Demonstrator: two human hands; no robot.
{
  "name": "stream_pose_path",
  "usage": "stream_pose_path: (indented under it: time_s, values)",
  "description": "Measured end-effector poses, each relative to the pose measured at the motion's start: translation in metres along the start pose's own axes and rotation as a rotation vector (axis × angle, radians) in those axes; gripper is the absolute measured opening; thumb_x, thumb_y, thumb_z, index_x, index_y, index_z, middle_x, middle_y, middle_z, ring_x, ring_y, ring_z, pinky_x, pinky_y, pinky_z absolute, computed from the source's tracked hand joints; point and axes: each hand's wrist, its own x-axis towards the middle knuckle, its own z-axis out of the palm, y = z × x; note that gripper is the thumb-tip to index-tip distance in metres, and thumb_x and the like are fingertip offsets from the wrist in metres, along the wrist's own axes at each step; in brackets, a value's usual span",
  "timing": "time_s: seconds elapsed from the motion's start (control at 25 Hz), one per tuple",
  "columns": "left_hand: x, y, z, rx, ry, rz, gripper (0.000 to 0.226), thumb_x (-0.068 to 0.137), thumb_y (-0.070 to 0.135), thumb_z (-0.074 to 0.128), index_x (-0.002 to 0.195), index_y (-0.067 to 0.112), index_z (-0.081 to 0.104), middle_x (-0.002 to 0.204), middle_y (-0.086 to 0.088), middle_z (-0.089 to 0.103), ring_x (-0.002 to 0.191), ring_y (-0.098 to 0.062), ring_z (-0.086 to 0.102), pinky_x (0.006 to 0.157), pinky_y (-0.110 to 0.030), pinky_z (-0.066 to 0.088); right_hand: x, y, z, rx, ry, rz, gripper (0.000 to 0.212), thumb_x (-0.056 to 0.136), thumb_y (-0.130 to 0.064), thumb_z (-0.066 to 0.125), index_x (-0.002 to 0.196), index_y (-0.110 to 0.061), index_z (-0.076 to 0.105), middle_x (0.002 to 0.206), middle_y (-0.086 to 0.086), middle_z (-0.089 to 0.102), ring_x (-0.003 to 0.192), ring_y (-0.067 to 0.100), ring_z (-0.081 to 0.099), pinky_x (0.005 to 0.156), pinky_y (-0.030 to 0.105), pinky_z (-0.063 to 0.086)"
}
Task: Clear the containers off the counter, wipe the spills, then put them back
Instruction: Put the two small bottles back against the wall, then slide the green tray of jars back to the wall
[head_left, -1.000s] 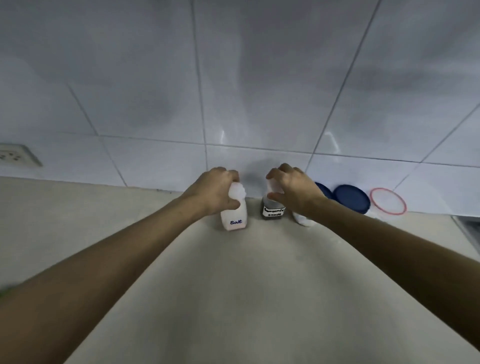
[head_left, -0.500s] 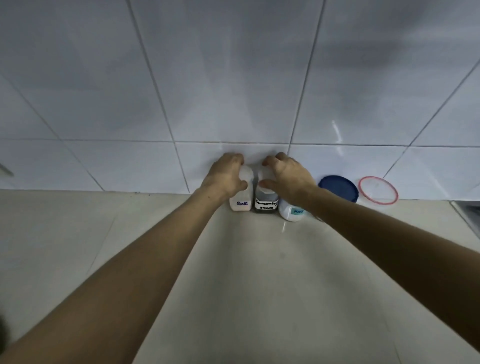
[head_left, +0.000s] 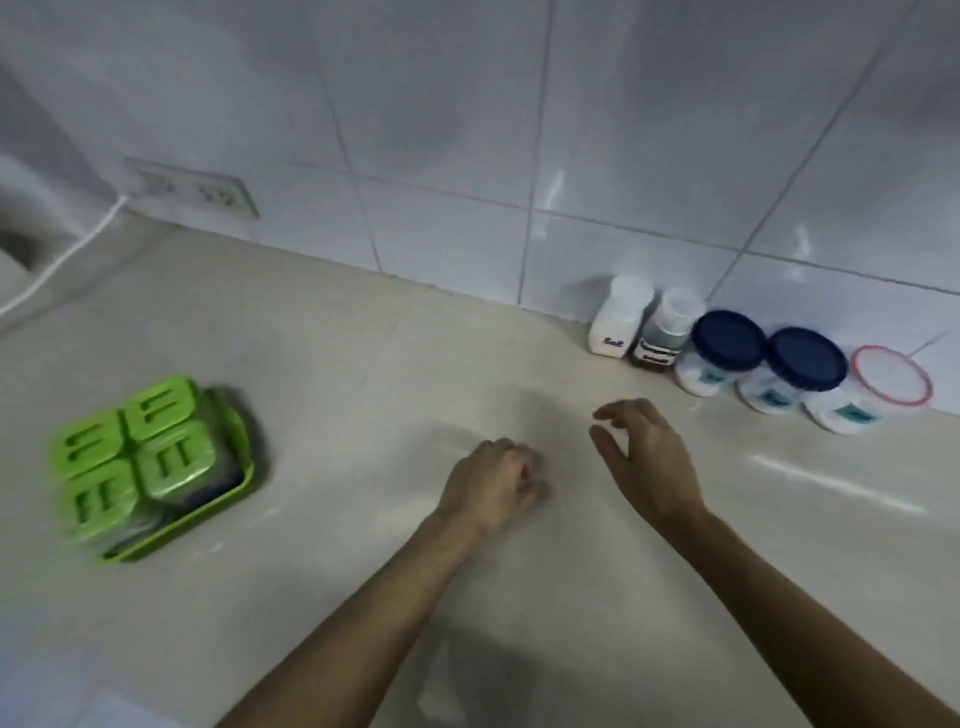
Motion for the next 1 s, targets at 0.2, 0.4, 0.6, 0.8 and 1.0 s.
stream_pose_path:
  time_s: [0.2,0.4,0.6,0.8,1.0]
  values:
    - [-0.139,-0.079,0.02,-0.395,0.28,-0.218,0.034,0.085,0.037,0.055,0.115,0.021,0.062,0.118,0.002,0.062,0.111,-0.013,0.056,0.097,-0.033,0.046,-0.081,-0.081,0.079,0.226,-0.312,-0.156,0.009,0.087,-0.016,0.062,0.094,-0.018,0.067,0.094,-0.003,0.067,0.086,0.016,0.066,0.08,0.025,0.05]
    - [-0.242,-0.171,0.003,-1.037,1.033,-0.862,0.026,0.09,0.024,0.064,0.114,0.015,0.058,0.117,-0.003,0.062,0.112,-0.019,0.057,0.101,-0.038,0.046,-0.063,-0.184,0.166,0.396,-0.596,-0.036,0.026,0.086,-0.019,0.067,0.111,-0.018,0.062,0.107,0.003,0.066,0.091,0.013,0.065,0.088,0.033,0.052]
    - [-0.251,-0.258,-0.047,-1.596,1.249,-0.86,0.013,0.093,0.033,0.056,0.1,0.023,0.057,0.097,-0.002,0.062,0.091,-0.016,0.059,0.087,-0.036,0.047,-0.01,-0.281,0.214,0.78,-0.692,0.367,0.053,0.087,-0.037,0.062,0.134,-0.018,0.044,0.122,0.003,0.059,0.114,0.023,0.059,0.099,0.037,0.046]
    - [-0.233,-0.287,-0.081,-1.469,0.995,-0.855,0.044,0.086,0.025,0.068,0.122,0.004,0.057,0.119,-0.015,0.066,0.104,-0.024,0.064,0.096,-0.038,0.049,0.014,-0.318,0.241,0.821,-0.686,0.39,0.042,0.078,-0.034,0.073,0.108,-0.006,0.063,0.102,0.005,0.072,0.098,0.022,0.068,0.096,0.045,0.052]
    - [-0.224,-0.27,-0.09,-1.319,0.957,-0.831,0.052,0.085,0.015,0.069,0.132,0.007,0.047,0.1,-0.007,0.064,0.085,-0.012,0.062,0.066,-0.011,0.05,0.014,-0.296,0.226,0.867,-0.674,0.408,0.046,0.073,-0.029,0.078,0.108,-0.002,0.068,0.1,0.01,0.075,0.094,0.021,0.071,0.092,0.038,0.055]
